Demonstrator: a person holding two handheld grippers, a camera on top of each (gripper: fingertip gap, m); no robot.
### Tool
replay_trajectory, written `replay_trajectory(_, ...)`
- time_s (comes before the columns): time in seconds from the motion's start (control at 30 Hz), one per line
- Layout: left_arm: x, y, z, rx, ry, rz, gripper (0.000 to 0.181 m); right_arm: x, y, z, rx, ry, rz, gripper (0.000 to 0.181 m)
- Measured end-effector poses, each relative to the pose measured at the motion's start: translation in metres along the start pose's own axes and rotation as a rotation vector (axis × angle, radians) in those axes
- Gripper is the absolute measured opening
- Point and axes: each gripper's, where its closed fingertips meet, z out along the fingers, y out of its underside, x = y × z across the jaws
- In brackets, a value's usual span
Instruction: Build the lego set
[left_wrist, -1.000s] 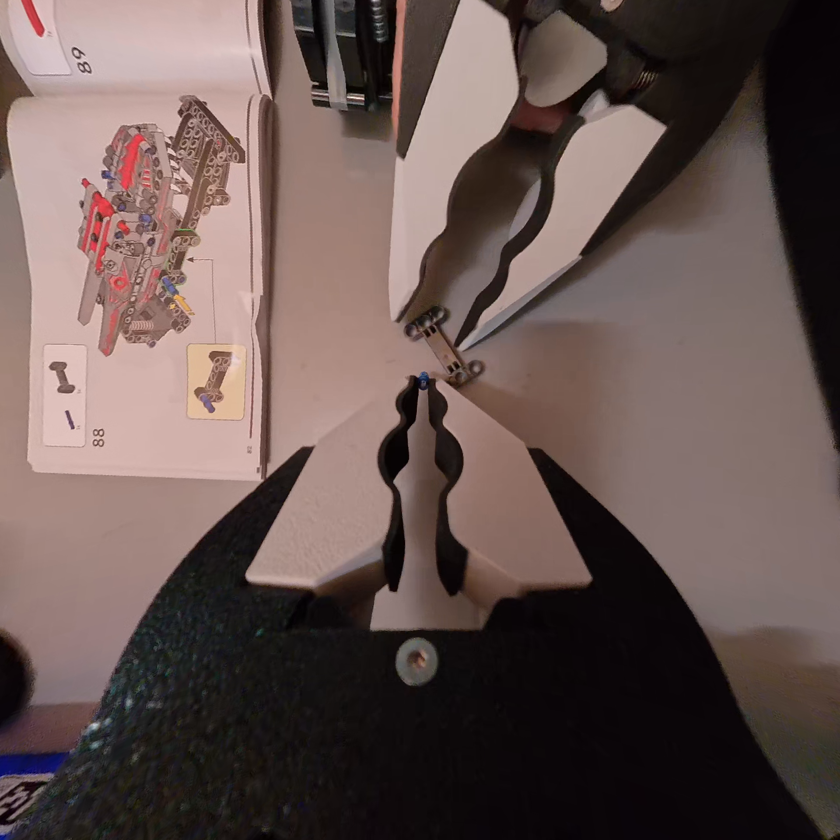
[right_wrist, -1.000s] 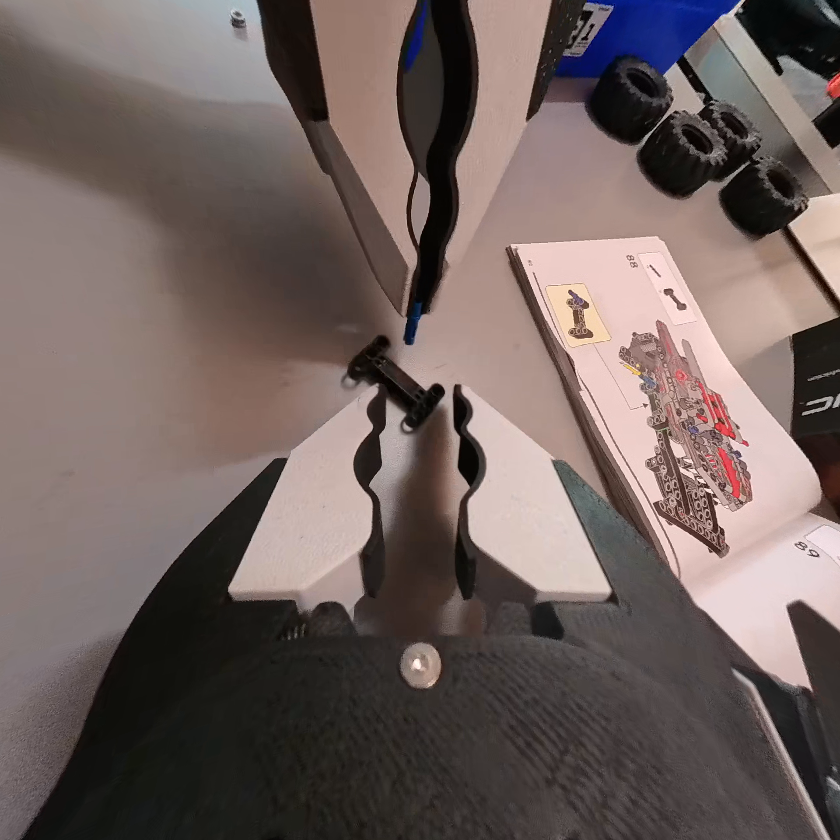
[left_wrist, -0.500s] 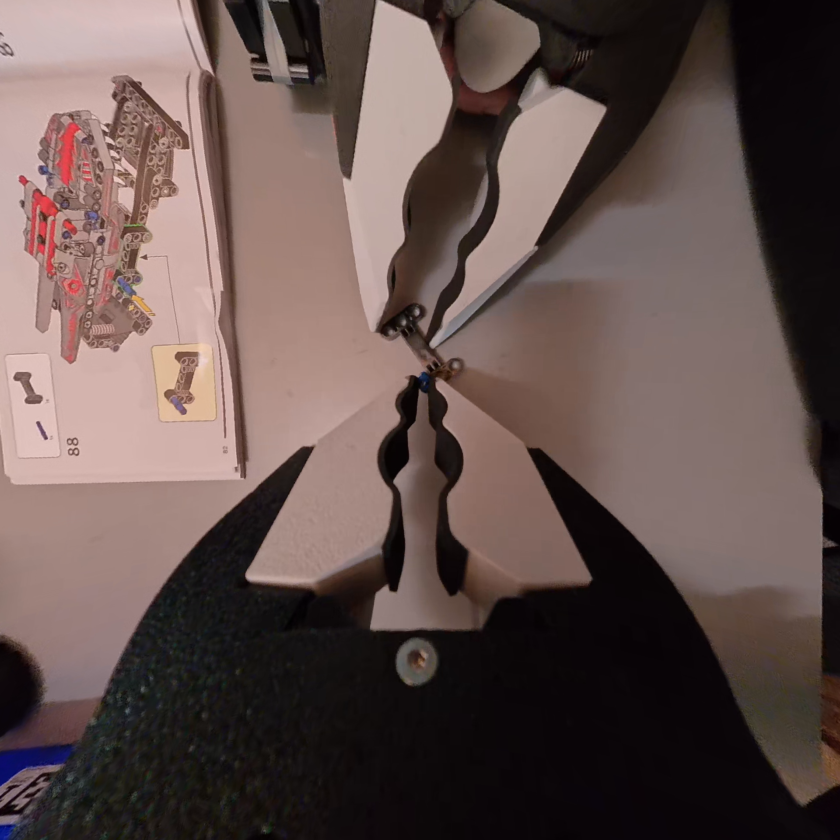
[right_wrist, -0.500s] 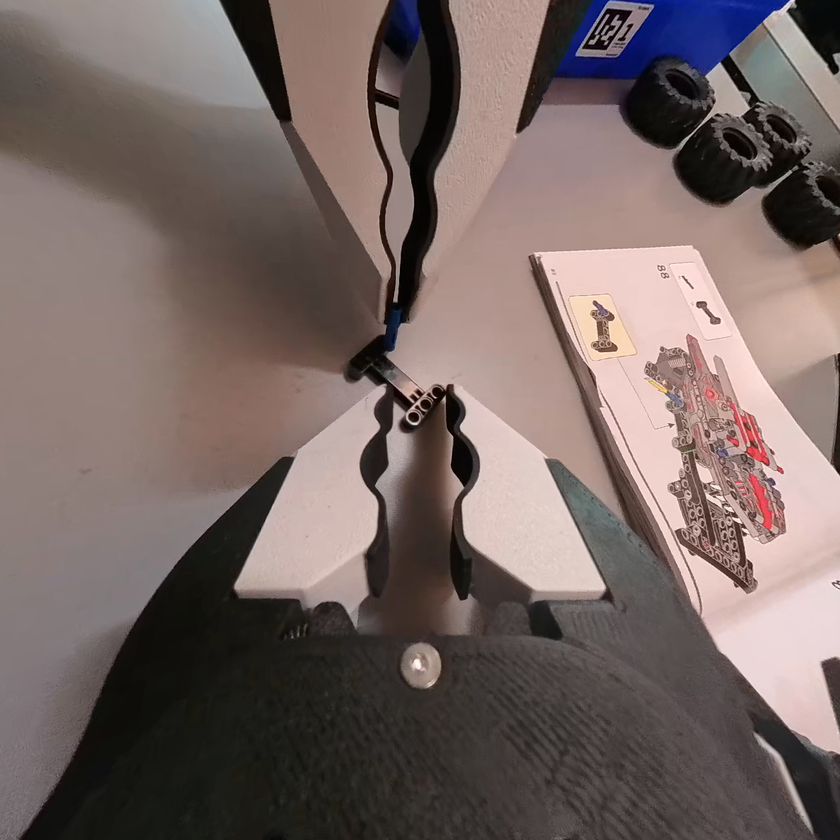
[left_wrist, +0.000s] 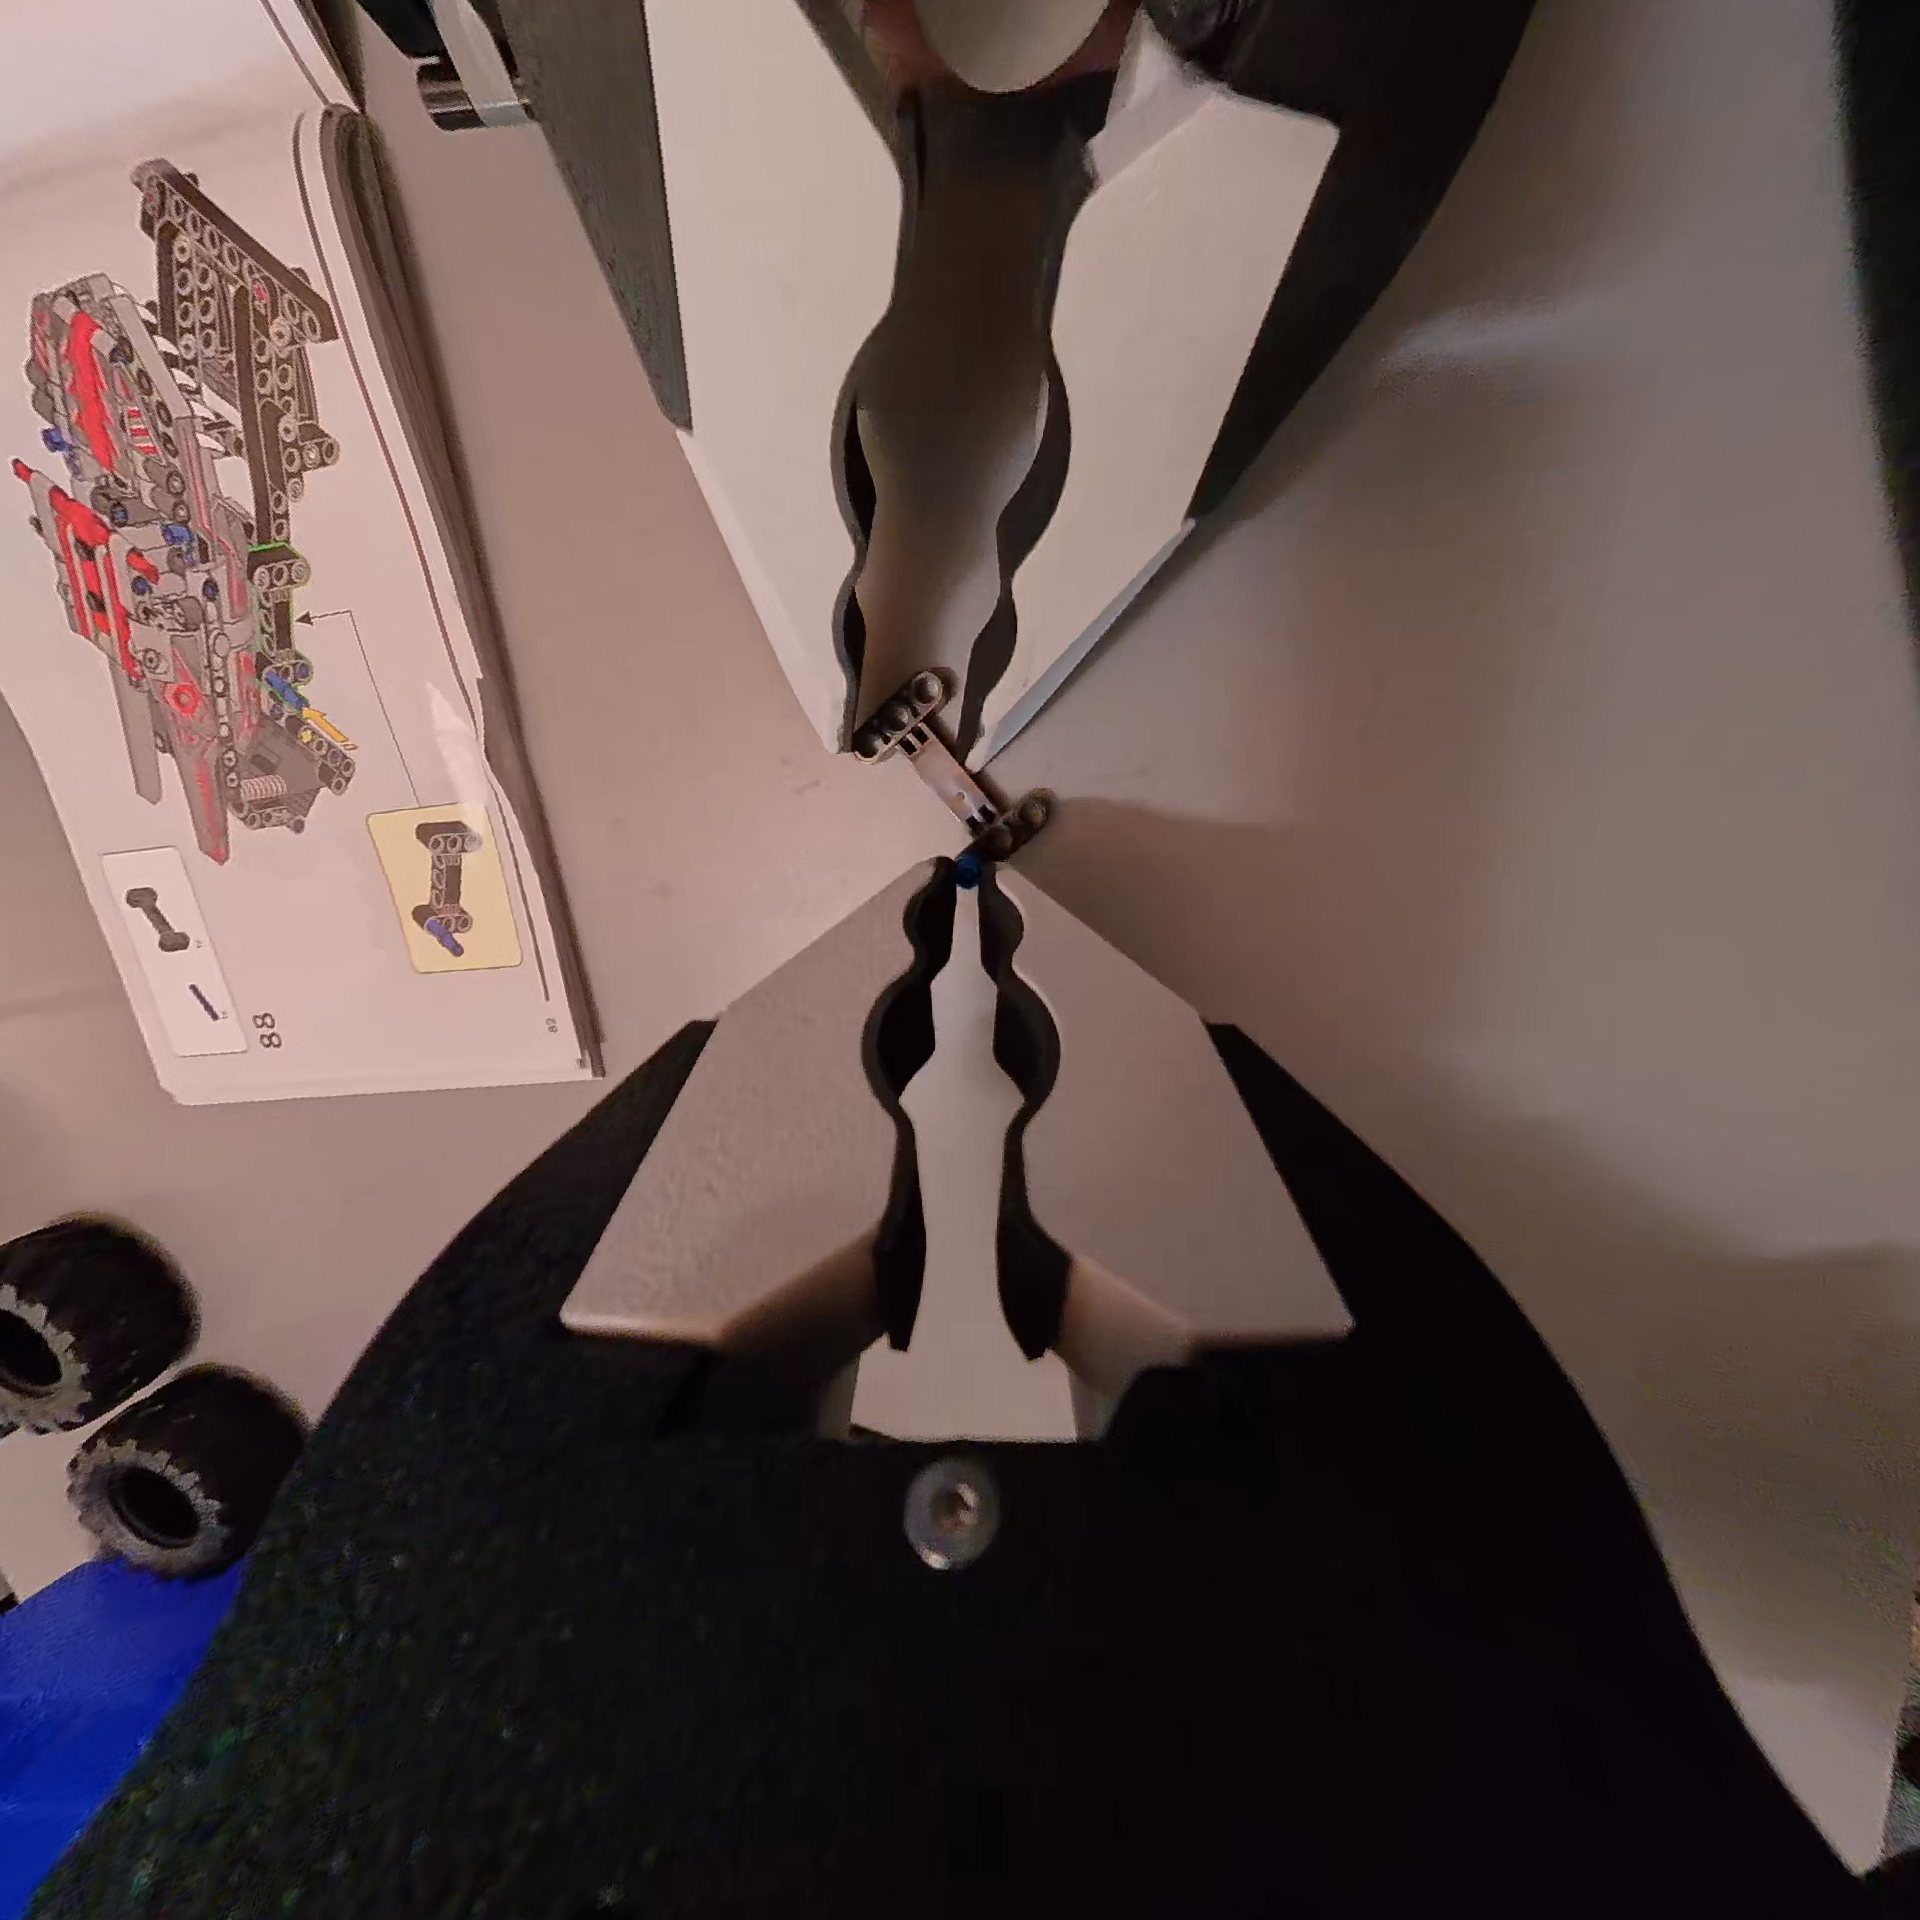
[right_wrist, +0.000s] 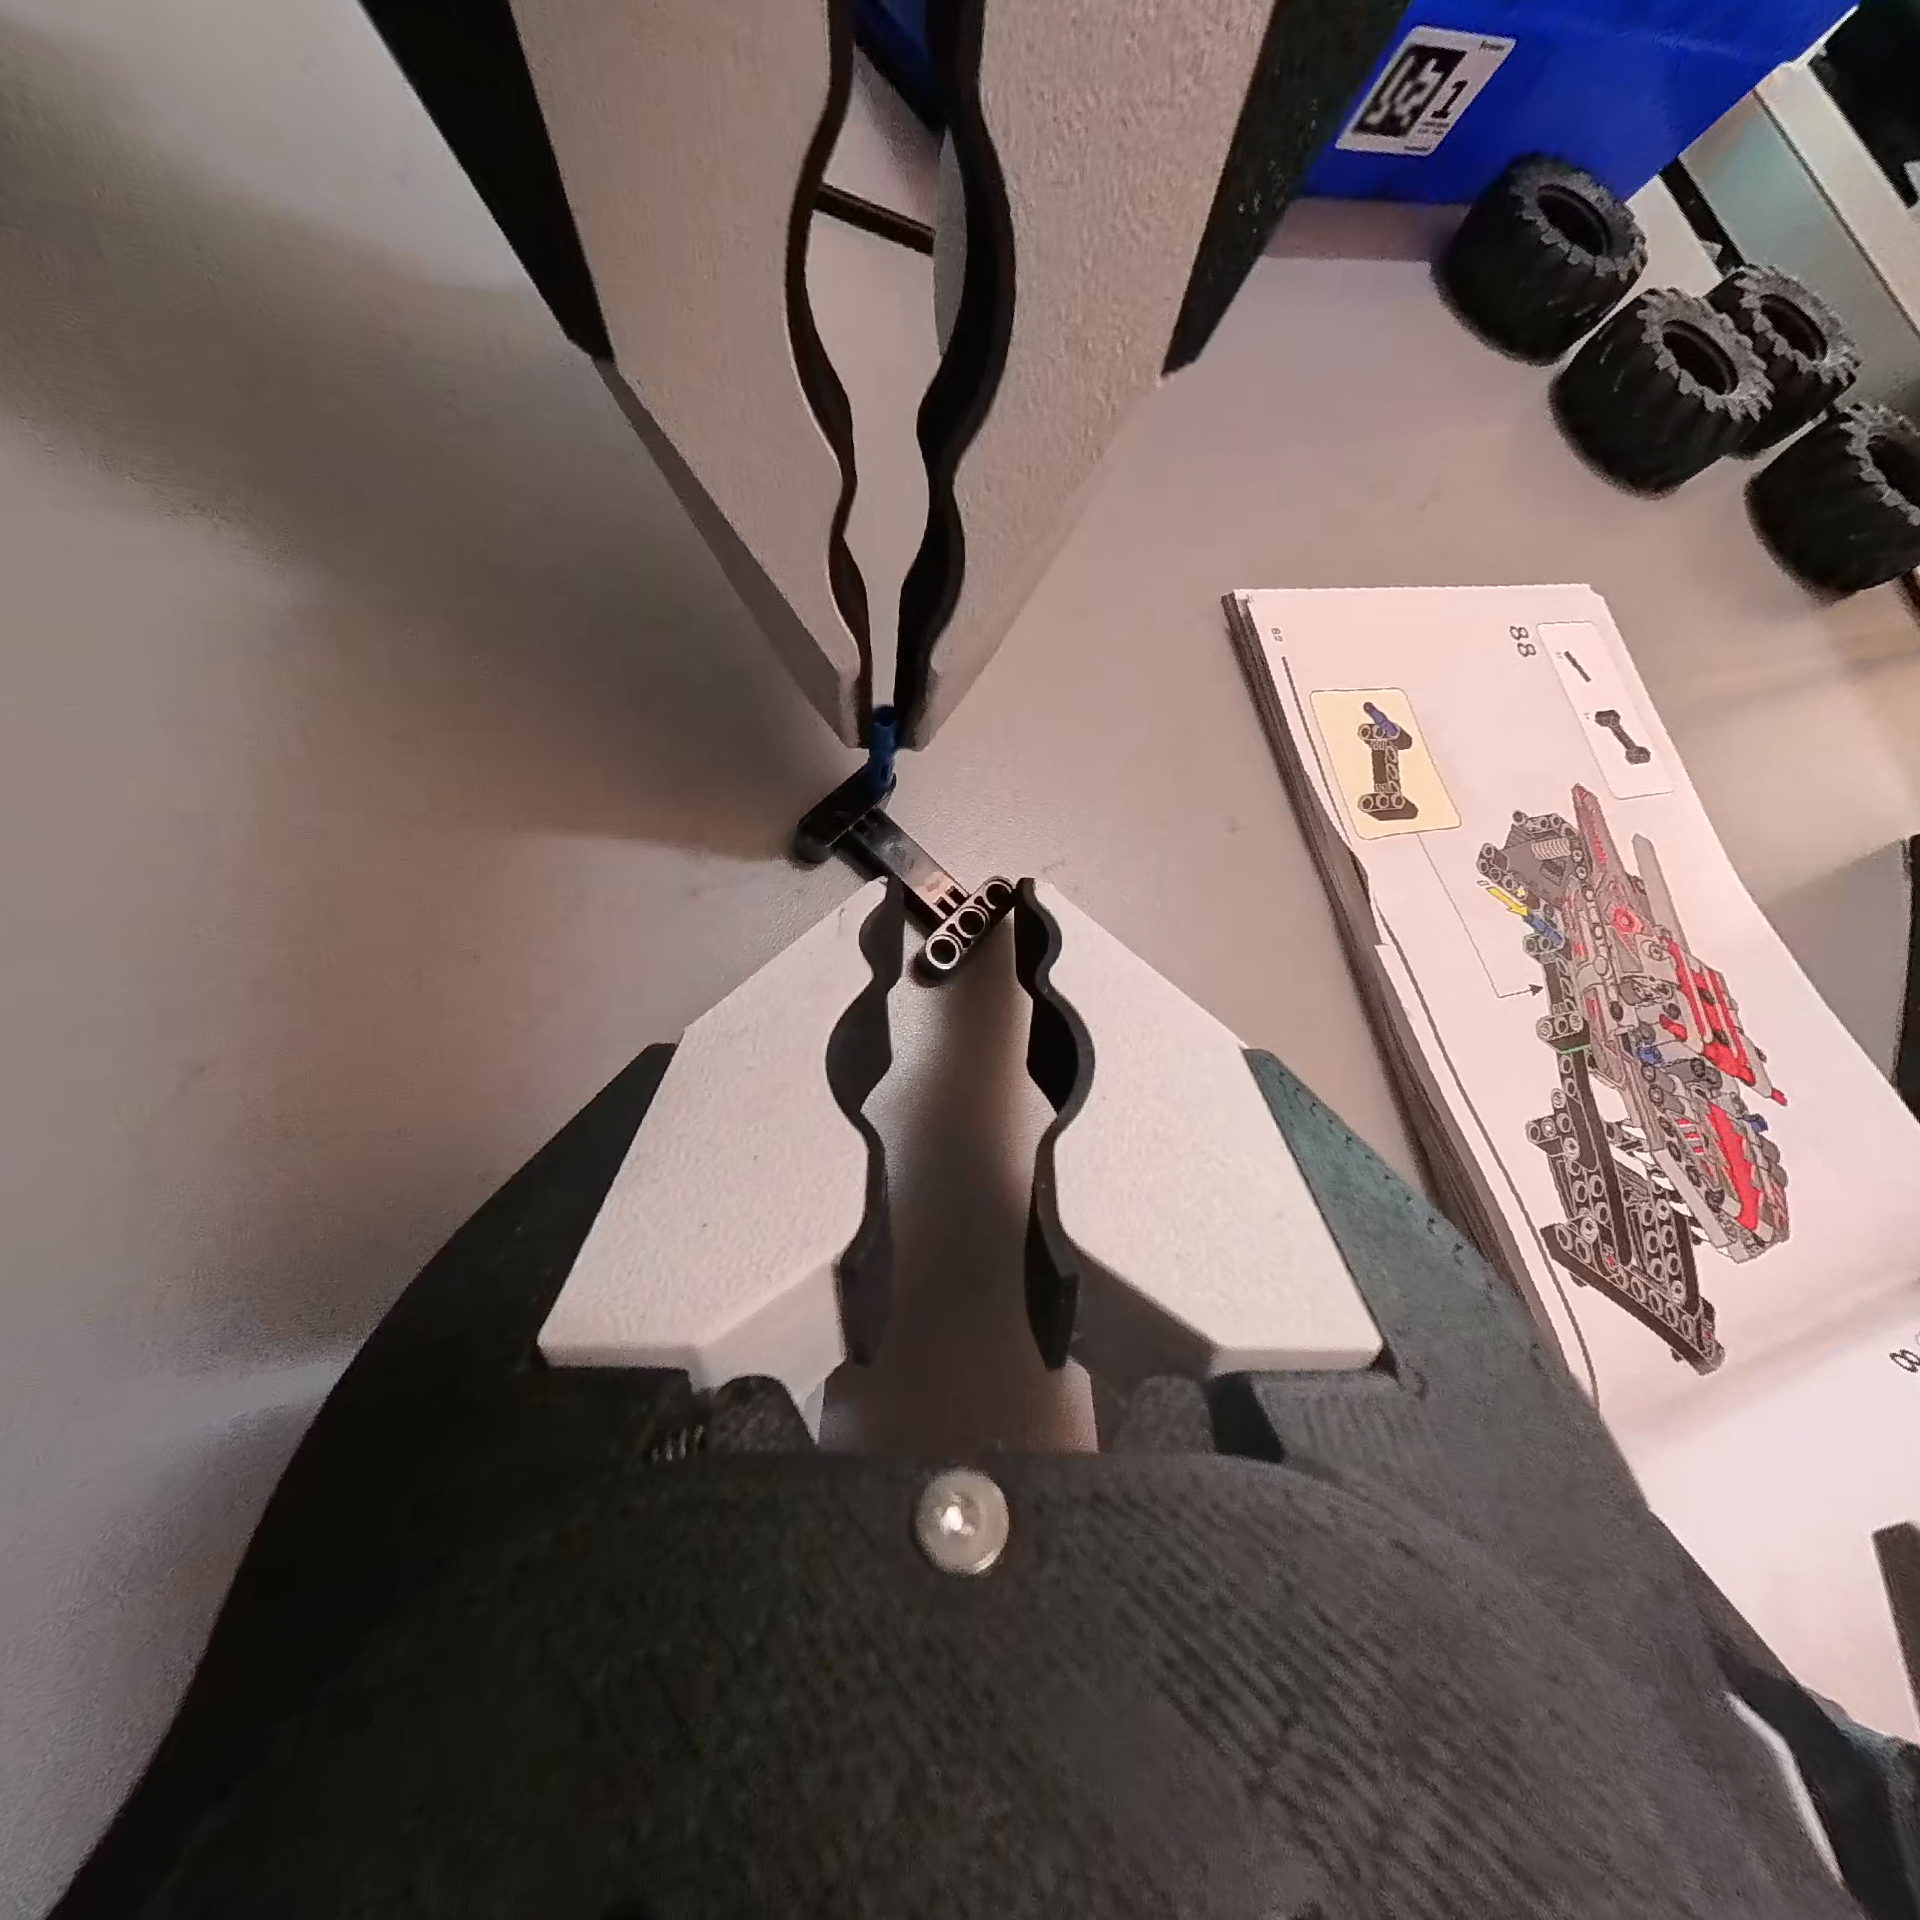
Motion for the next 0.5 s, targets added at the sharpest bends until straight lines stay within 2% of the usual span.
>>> replay_trajectory(0.2, 0.008, -0.008, 0.012, 0.074, 0.08, -0.067, 0.0, -0.004, -0.003, 0.001, 0.006, -0.009, -0.024, 0.019)
replay_trajectory(0.27, 0.015, 0.005, 0.01, 0.03, 0.088, -0.048, 0.0, -0.002, -0.004, 0.001, 0.004, 0.015, -0.03, 0.019)
replay_trajectory(0.33, 0.009, 0.0, 0.004, 0.155, 0.01, -0.08, 0.0, -0.002, -0.004, 0.0, 0.011, 0.035, -0.046, 0.018)
replay_trajectory(0.37, 0.012, 0.0, 0.0, 0.215, 0.041, -0.146, 0.0, -0.002, -0.005, 0.0, 0.013, 0.037, -0.052, 0.018)
replay_trajectory(0.5, 0.002, 0.006, -0.014, 0.35, -0.066, -0.271, 0.0, -0.001, -0.004, 0.002, 0.006, 0.017, -0.023, 0.019)
